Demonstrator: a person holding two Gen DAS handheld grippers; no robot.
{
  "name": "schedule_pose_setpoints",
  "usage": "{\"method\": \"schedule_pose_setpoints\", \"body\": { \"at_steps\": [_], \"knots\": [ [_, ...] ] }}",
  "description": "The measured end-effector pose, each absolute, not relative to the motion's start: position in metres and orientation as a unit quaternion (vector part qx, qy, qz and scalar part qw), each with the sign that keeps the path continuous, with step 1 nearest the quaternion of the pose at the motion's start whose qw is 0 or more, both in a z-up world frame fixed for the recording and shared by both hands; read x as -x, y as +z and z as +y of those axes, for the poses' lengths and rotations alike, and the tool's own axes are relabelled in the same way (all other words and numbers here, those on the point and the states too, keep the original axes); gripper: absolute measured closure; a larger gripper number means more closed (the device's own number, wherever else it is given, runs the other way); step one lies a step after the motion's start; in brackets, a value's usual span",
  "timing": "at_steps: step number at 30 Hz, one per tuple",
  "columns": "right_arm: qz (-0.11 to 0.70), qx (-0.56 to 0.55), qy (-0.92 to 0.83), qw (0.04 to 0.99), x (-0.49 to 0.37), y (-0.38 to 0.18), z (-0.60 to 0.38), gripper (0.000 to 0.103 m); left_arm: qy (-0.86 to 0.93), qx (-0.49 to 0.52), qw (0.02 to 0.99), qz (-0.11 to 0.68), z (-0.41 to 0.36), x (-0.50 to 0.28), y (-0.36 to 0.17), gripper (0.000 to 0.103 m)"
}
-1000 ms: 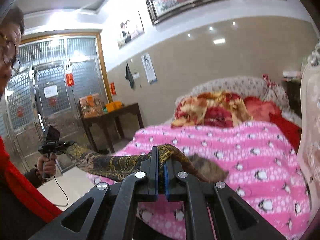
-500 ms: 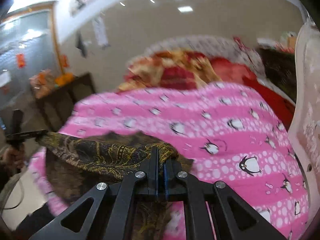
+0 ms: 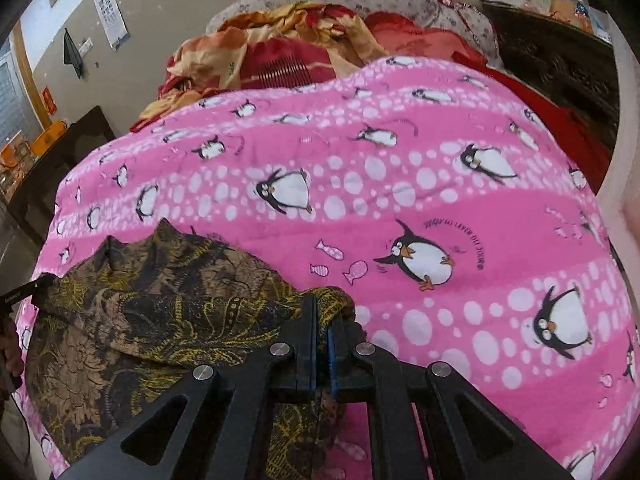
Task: Fold small clothes
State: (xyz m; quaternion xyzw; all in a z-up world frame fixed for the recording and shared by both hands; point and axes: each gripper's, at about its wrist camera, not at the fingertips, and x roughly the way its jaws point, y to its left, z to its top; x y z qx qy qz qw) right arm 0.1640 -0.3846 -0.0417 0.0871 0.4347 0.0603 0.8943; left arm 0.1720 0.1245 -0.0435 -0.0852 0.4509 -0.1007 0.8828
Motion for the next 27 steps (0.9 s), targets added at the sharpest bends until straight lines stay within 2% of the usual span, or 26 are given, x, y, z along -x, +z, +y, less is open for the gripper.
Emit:
{"method": "schedule_pose_setpoints", "body": {
  "at_steps": [7,9,12,13,14,16,18,20,22,24,26,27],
  "knots": [
    [0.482,-0.149,0.068,0.861,-0.17,-0.058,-0.395,0.093,-0.112,0.068,0.864,0.486,0.117,-0.19,-0.058,0.097],
    [0.479,-0.186,0.078,0.854,-0.163,-0.051,-0.406,0.078,-0.121,0.078,0.858,0.493,0.123,-0.191,-0.052,0.095],
    [0.455,-0.201,0.071,0.865,-0.145,-0.032,-0.42,0.065,-0.138,0.071,0.861,0.485,0.128,-0.181,-0.034,0.09],
    [0.449,-0.202,0.071,0.868,-0.14,-0.026,-0.422,0.063,-0.144,0.07,0.861,0.482,0.129,-0.176,-0.029,0.081],
    [0.441,-0.202,0.068,0.872,-0.133,-0.018,-0.426,0.061,-0.142,0.062,0.865,0.478,0.13,-0.173,-0.023,0.046],
    [0.426,-0.193,0.065,0.882,-0.12,-0.004,-0.428,0.06,-0.104,0.026,0.893,0.438,0.132,-0.161,-0.009,0.004],
    [0.417,-0.169,0.073,0.89,-0.109,0.01,-0.418,0.06,-0.099,0.031,0.902,0.419,0.137,-0.158,0.0,0.005],
    [0.415,-0.142,0.093,0.894,-0.104,0.019,-0.399,0.06,-0.091,0.058,0.904,0.414,0.138,-0.151,0.01,0.017],
    [0.426,-0.093,0.107,0.894,-0.104,0.025,-0.368,0.06,-0.12,0.061,0.905,0.405,0.122,-0.135,0.018,0.023],
    [0.445,-0.054,0.113,0.887,-0.109,0.022,-0.34,0.06,-0.14,0.048,0.9,0.41,0.097,-0.119,0.017,0.036],
    [0.465,-0.029,0.11,0.878,-0.115,0.012,-0.319,0.06,-0.139,0.015,0.88,0.454,0.062,-0.109,-0.002,0.052],
    [0.485,-0.013,0.103,0.868,-0.122,0.001,-0.309,0.06,-0.129,0.002,0.871,0.474,0.053,-0.108,-0.013,0.056]
  ]
}}
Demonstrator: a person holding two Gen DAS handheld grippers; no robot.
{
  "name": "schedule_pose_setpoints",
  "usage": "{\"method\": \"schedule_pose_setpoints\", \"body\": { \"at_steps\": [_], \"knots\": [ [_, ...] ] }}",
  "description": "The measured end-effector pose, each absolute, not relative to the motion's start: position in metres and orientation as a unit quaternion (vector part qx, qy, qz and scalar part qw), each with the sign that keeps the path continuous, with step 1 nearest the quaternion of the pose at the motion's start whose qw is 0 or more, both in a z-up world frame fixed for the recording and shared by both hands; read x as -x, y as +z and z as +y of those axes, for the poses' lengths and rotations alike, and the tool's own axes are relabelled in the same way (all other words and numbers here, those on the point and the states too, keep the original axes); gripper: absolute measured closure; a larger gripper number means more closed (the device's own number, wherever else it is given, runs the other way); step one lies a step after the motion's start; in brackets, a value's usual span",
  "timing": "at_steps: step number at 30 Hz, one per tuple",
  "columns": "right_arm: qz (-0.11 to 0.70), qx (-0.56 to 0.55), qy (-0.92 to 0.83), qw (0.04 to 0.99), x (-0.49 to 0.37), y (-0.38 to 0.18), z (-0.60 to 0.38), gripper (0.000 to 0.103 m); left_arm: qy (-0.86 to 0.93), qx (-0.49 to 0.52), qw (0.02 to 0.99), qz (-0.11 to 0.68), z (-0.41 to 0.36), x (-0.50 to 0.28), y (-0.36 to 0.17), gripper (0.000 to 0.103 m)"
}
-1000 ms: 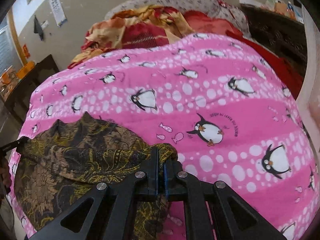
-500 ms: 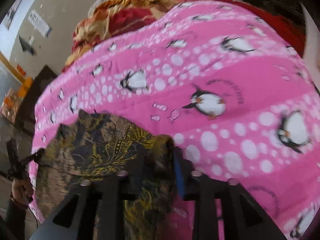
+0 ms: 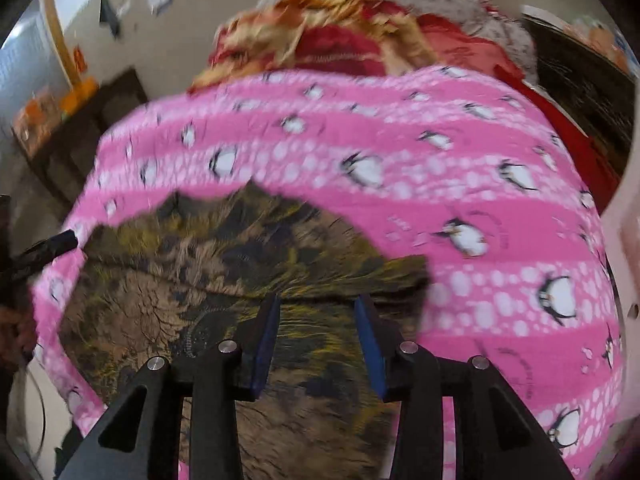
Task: Fold small clothes
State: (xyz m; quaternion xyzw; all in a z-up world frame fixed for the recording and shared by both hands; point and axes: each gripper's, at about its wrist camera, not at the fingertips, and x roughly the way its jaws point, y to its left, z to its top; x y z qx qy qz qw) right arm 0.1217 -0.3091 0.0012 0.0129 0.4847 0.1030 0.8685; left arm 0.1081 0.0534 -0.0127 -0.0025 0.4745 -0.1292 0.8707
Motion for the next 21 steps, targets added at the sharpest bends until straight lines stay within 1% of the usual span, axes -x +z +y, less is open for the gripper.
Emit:
{"method": "schedule_pose_setpoints", "body": {
  "at_steps": [1,3,4,6,8,12,15,17,19,21],
  "knots": [
    [0.512,0.002,0.093,0.854,-0.131,-0.014,-0.301,0.06,-0.108,-0.014,0.855,0.507,0.044,-0.112,-0.032,0.06],
    [0.544,0.021,0.074,0.836,-0.145,-0.04,-0.294,0.06,-0.083,-0.03,0.844,0.53,0.038,-0.122,-0.055,0.06],
    [0.541,0.026,0.067,0.838,-0.15,-0.045,-0.293,0.059,-0.079,-0.036,0.851,0.518,0.036,-0.125,-0.055,0.057],
    [0.53,0.012,0.06,0.846,-0.162,-0.048,-0.298,0.047,-0.059,-0.037,0.85,0.522,0.035,-0.141,-0.051,0.053],
    [0.534,-0.012,0.053,0.844,-0.176,-0.051,-0.308,0.042,-0.048,-0.023,0.846,0.53,0.039,-0.165,-0.051,0.05],
    [0.511,-0.065,0.037,0.856,-0.208,-0.045,-0.332,0.042,-0.023,-0.008,0.859,0.512,0.049,-0.212,-0.041,0.05],
    [0.475,-0.091,0.016,0.875,-0.217,-0.027,-0.344,0.042,0.017,0.045,0.872,0.486,0.069,-0.237,-0.021,0.049],
    [0.449,-0.102,0.011,0.888,-0.216,-0.015,-0.347,0.042,0.036,0.086,0.881,0.464,0.08,-0.241,-0.009,0.043],
    [0.425,-0.096,-0.006,0.9,-0.213,-0.002,-0.339,0.042,0.043,0.113,0.89,0.44,0.078,-0.24,-0.003,0.04],
    [0.419,-0.089,-0.004,0.904,-0.212,0.004,-0.323,0.041,0.033,0.121,0.893,0.433,0.068,-0.24,-0.006,0.04]
  ]
}}
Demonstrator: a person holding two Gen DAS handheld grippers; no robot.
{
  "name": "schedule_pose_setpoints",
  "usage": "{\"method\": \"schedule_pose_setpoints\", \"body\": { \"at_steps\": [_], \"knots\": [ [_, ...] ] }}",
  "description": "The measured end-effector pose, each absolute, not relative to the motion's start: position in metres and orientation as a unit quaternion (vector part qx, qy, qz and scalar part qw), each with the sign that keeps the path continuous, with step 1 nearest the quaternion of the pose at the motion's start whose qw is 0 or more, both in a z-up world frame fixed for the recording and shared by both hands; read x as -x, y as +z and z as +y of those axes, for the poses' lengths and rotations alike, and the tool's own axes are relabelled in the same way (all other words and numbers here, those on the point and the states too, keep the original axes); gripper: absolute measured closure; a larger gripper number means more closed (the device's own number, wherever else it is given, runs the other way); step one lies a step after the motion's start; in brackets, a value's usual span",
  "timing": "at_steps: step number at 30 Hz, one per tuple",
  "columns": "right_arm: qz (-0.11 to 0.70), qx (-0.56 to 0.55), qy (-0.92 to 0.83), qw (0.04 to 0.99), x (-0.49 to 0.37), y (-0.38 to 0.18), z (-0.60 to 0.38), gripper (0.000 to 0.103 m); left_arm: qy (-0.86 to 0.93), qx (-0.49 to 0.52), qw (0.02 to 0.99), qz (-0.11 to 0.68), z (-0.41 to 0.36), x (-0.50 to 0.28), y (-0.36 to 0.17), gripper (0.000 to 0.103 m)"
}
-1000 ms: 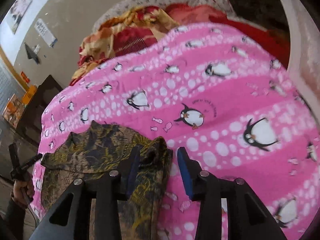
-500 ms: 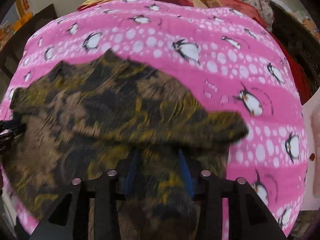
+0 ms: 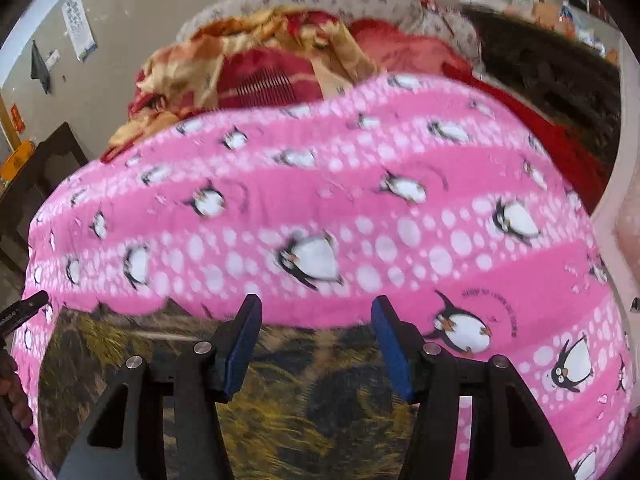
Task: Fold small clothes
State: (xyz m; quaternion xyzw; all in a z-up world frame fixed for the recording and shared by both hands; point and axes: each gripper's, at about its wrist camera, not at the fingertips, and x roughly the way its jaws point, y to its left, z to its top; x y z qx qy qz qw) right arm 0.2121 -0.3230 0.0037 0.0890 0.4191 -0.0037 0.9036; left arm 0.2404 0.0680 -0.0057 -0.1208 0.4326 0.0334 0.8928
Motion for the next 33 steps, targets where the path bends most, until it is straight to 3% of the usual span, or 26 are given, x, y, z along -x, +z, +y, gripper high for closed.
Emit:
{"method": "schedule_pose_setpoints", "body": {
  "at_steps": [7,9,10,12,19,25,28,30,33],
  "knots": [
    [0.469,-0.038,-0.049,0.881,-0.222,-0.059,-0.316,0.041,0.052,0.017,0.899,0.435,0.039,-0.227,-0.067,0.039],
    [0.449,-0.05,-0.035,0.892,-0.216,-0.062,-0.324,0.035,0.034,0.074,0.904,0.419,0.061,-0.22,-0.065,0.038],
    [0.446,-0.055,-0.031,0.893,-0.216,-0.062,-0.326,0.035,0.045,0.084,0.906,0.412,0.067,-0.218,-0.064,0.03],
    [0.444,-0.059,-0.023,0.894,-0.22,-0.065,-0.327,0.033,0.05,0.11,0.895,0.43,0.077,-0.224,-0.072,0.029],
    [0.447,-0.082,-0.017,0.891,-0.228,-0.072,-0.338,0.029,0.061,0.082,0.893,0.439,0.068,-0.237,-0.074,0.019],
    [0.468,-0.091,-0.016,0.879,-0.224,-0.059,-0.338,0.028,0.065,0.044,0.885,0.46,0.056,-0.239,-0.058,0.017],
    [0.415,-0.077,-0.003,0.906,-0.192,-0.013,-0.326,0.027,0.028,0.066,0.899,0.432,0.048,-0.211,-0.026,0.017],
    [0.411,-0.061,0.029,0.909,-0.168,0.004,-0.308,0.015,-0.002,0.061,0.903,0.424,0.03,-0.184,-0.012,0.017],
    [0.438,-0.017,0.052,0.898,-0.138,0.0,-0.278,0.012,-0.043,0.047,0.898,0.434,-0.003,-0.145,-0.015,0.017]
  ]
}}
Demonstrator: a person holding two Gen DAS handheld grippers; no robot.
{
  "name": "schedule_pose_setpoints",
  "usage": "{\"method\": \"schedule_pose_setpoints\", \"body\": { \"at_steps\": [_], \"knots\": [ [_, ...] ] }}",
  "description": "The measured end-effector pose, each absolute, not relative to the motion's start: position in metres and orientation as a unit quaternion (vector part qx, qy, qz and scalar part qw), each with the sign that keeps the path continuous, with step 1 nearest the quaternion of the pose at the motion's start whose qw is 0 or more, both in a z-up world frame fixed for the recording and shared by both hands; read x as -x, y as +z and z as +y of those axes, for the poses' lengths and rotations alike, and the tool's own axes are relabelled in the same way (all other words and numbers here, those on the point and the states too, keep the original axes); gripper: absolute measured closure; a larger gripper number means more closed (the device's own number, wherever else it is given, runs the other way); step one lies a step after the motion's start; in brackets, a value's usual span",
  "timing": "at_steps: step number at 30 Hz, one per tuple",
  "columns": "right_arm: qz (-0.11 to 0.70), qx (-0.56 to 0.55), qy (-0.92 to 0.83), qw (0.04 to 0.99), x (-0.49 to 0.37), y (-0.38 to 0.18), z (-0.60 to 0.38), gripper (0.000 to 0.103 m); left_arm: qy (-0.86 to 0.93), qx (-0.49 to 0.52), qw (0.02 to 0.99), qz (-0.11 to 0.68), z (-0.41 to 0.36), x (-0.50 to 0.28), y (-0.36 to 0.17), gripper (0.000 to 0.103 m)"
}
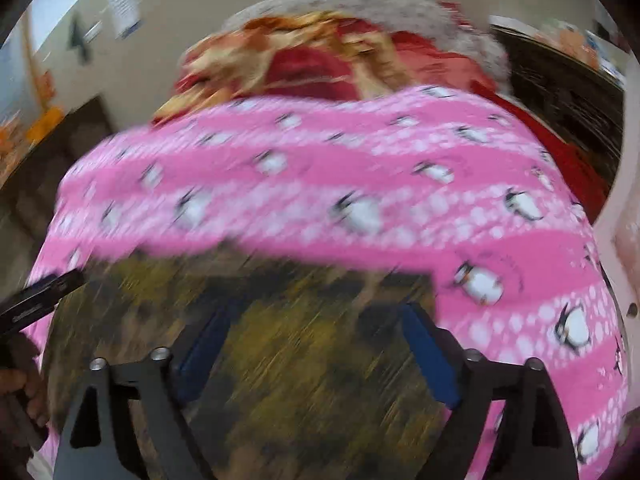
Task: Fold small clothes
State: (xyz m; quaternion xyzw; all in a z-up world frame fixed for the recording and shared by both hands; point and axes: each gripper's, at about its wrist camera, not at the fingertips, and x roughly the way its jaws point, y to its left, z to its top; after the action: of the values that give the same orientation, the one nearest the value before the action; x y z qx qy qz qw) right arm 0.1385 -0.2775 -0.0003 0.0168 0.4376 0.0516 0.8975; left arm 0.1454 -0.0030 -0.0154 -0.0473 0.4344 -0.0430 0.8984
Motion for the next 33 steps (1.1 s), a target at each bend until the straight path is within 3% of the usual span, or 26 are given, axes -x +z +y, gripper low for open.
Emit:
{"method": "schedule_pose_setpoints", "body": {
  "at_steps": [4,6,8,17,26,33],
  "knots": [
    [0.454,0.032,0.048,0.889,-0.114,-0.033,-0.258,0.012,-0.069,0.056,0.871,0.483,-0.03,-0.114,-0.052,0.017],
    [0.46,0.045,0.035,0.886,-0.107,-0.062,-0.258,0.01,-0.059,0.022,0.883,0.465,-0.042,-0.101,-0.067,0.014],
    [0.417,0.071,0.03,0.906,-0.093,-0.069,-0.251,0.006,-0.063,0.001,0.892,0.447,-0.049,-0.093,-0.072,0.006],
    [0.414,0.076,0.032,0.907,-0.087,-0.075,-0.251,0.001,-0.063,0.006,0.89,0.451,-0.048,-0.098,-0.071,0.0],
    [0.44,0.07,-0.007,0.895,-0.088,-0.053,-0.253,0.001,-0.059,0.001,0.893,0.446,-0.049,-0.095,-0.072,0.0],
    [0.4,0.009,-0.037,0.916,-0.108,-0.002,-0.255,0.0,-0.057,0.0,0.896,0.441,-0.05,-0.094,-0.073,0.0]
  ]
}}
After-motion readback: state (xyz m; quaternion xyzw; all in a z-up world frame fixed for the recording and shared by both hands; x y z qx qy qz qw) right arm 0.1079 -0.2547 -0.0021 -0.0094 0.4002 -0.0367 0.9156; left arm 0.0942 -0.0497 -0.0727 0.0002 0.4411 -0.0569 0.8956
